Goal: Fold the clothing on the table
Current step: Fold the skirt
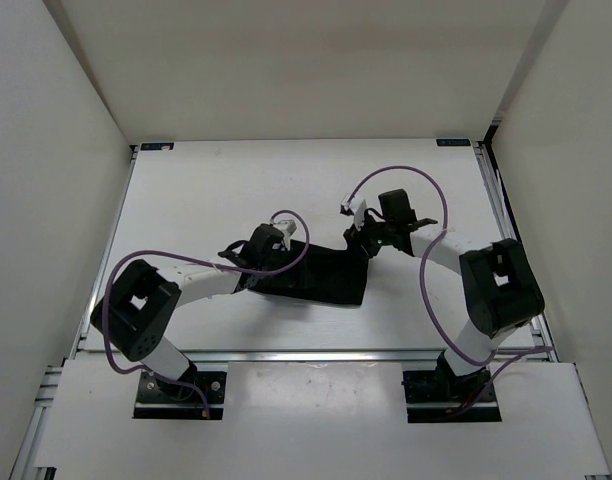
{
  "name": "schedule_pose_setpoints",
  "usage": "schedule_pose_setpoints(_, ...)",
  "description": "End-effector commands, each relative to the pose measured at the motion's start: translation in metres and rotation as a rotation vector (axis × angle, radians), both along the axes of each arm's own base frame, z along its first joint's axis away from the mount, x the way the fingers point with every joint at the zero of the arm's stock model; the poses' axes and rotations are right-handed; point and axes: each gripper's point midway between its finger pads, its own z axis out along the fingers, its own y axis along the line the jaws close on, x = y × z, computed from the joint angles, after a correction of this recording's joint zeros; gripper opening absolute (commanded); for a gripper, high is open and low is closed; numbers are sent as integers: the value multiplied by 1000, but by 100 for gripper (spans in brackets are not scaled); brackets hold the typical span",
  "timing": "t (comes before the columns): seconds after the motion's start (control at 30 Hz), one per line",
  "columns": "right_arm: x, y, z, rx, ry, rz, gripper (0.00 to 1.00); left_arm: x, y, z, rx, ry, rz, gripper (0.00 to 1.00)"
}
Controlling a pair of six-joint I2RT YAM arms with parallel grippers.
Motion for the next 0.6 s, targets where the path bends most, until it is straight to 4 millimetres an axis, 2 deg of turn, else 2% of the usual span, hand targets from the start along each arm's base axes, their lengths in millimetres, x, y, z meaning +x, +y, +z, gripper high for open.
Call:
schedule_pose_setpoints(0.0, 3, 10, 2, 43, 42, 32, 54, 3, 5, 13, -5, -26, -2, 99)
schedule_pose_setpoints(0.03, 5, 10, 7, 54, 40, 36, 55, 2, 6, 14, -3, -30, -7, 99)
schedule_pose_setpoints(0.13, 7, 9, -3, 48, 65, 34, 49, 6, 5, 22, -16, -41, -2, 98)
schedule_pose_setpoints(0.23, 6, 9, -7, 50, 77, 35, 27, 8, 2, 31, -38, -53, -9, 99)
schedule_pose_setpoints(0.27, 7, 9, -6, 48, 75, 31, 24, 10, 3, 31, -39, -52, -1, 99)
schedule_pose_setpoints(0.33, 12, 10, -5, 53, 62, 18, 2, 9, 1, 34, -40, -56, -10, 99)
schedule_pose_setpoints(0.5, 20, 7, 11, 110, 35, -21, 0, 8, 3, 32, -38, -55, -4, 98)
schedule_pose_setpoints(0.57, 26, 9, 27, 149, 0, -34, 0, 9, 5, 34, -40, -65, -6, 99)
